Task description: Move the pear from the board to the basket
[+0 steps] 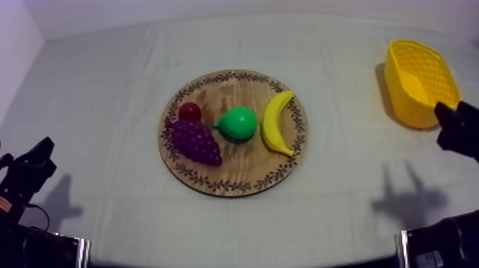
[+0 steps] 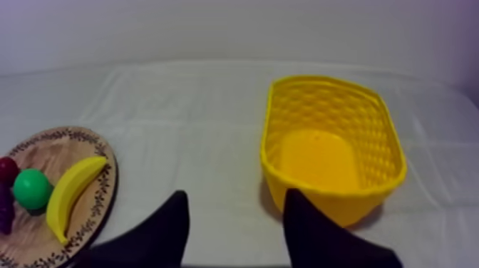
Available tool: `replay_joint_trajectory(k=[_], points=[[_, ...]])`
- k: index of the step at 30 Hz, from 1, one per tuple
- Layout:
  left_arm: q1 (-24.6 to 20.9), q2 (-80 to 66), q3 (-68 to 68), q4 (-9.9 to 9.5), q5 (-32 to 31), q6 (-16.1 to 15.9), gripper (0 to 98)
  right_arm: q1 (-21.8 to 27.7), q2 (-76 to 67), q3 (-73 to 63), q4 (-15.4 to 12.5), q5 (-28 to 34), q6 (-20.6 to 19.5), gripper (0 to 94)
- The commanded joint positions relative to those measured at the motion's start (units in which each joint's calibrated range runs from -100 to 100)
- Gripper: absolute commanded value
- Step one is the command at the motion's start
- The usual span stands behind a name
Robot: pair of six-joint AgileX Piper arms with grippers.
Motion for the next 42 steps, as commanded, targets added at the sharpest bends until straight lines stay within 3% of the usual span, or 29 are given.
replay_joint_trajectory(k=[1, 6, 10, 16, 22, 33, 42], points=[[0.01, 0.0, 0.02, -0.02, 0.01, 0.01, 0.1, -1.49, 8.43, -9.89, 0.27, 1.94, -0.14, 49.8], [0.01, 0.0, 0.02, -0.02, 0.01, 0.0, 0.1, -5.53, 19.6, -22.51, 0.24, 7.43, -0.64, 62.3], [0.01, 0.0, 0.02, -0.02, 0.01, -0.01, 0.1, -7.99, 27.19, -31.8, -2.43, 12.95, 1.08, 72.6], [0.01, 0.0, 0.02, -0.02, 0.01, 0.03, 0.1, -10.58, 36.09, -43.26, -6.68, 23.57, 7.04, 85.9], [0.01, 0.0, 0.02, -0.02, 0.01, 0.0, 0.1, -12.94, 42.87, -50.43, -8.44, 31.73, 14.89, 89.8], [0.01, 0.0, 0.02, -0.02, 0.01, 0.01, 0.1, -18.48, 54.87, -52.15, -7.5, 32.74, 29.05, 90.3], [0.01, 0.0, 0.02, -0.02, 0.01, 0.01, 0.1, -21.05, 66.02, -52.3, -7.88, 26.65, 33.66, 90.7]])
